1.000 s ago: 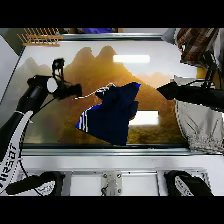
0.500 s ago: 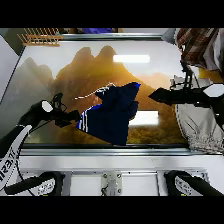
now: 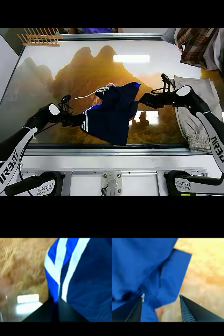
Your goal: Fold the clothes and pants, and hang the long-sleeved shirts on hangers.
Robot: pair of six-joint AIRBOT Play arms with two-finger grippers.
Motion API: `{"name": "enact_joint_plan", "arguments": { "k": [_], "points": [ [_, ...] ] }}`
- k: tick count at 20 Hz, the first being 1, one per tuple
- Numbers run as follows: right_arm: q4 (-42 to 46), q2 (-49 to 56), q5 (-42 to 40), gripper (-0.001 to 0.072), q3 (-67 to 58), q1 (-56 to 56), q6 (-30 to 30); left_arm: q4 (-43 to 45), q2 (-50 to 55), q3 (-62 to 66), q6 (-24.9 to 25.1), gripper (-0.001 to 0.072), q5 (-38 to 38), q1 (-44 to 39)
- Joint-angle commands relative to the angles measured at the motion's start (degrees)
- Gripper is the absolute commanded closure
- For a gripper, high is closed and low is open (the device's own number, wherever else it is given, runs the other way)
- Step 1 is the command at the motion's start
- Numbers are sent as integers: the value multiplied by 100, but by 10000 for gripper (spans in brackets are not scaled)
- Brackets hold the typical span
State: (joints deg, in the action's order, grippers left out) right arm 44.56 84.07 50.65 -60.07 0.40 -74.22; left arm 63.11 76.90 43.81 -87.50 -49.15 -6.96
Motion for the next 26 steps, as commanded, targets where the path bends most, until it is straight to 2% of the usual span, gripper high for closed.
{"name": "enact_joint_plan", "arguments": {
  "k": [1,7,10,11,13,17,20,23,26],
  "points": [
    [33,457,-264,229,-70,39,-127,-20,-7,-7,4,696,0,177],
    [15,1036,-229,229,-70,365,-125,-20,-7,0,7,696,-229,555],
    [-96,1137,-470,229,-70,732,-122,-39,-11,11,4,696,-260,553],
    [-195,1130,-619,307,-74,826,-122,-33,-11,52,4,695,-363,553],
    [-409,1093,-612,712,-177,872,-122,-24,-76,313,4,696,-675,553],
    [-317,208,492,710,-1045,612,616,-35,-1165,1681,2,696,-1113,817],
    [-323,-1054,1270,711,-2063,348,678,-33,-2365,3289,-70,696,-1250,909],
    [-339,-2352,1185,711,-2741,319,529,-20,-3375,4540,-197,695,-780,741],
    [-472,-3375,855,711,-2824,328,267,-20,-4129,5066,-208,696,94,358]
  ]
}}
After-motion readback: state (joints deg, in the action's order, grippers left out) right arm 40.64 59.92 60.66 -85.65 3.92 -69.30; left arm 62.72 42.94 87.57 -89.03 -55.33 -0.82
